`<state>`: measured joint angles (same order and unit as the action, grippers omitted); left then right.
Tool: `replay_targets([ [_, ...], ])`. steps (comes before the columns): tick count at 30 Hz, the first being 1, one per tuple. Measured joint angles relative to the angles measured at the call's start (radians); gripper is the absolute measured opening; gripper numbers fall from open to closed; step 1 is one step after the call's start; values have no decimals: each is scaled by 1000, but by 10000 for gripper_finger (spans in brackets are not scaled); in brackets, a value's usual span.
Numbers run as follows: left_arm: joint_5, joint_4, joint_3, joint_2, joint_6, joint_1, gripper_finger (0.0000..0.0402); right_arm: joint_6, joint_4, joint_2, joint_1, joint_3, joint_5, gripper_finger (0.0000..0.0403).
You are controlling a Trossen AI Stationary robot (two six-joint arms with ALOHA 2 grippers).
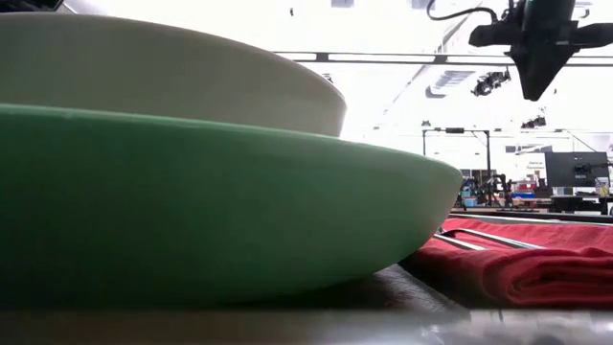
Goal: Set up tray
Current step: Put the yellow knife on the red napkin
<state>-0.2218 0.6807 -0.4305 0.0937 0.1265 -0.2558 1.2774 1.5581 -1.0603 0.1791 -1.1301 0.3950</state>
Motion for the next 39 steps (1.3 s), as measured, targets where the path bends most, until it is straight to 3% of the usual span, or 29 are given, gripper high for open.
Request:
replay_targets([
  [6, -2, 0, 0, 0, 0, 0, 136, -26, 8, 18, -6, 30, -16, 16],
  [13, -2, -6, 0, 0, 0, 0, 136, 71, -4, 131, -12, 221, -125, 20],
  [19, -8, -33, 0, 0, 0, 0, 136, 67, -130, 212, -12, 319, -170, 19],
  [30, -9, -34, 0, 0, 0, 0, 136, 42, -335, 209, 8, 394, -216, 45],
  [39, -9, -27, 0, 0, 5, 0, 136, 23, -403, 209, 35, 394, -212, 59],
])
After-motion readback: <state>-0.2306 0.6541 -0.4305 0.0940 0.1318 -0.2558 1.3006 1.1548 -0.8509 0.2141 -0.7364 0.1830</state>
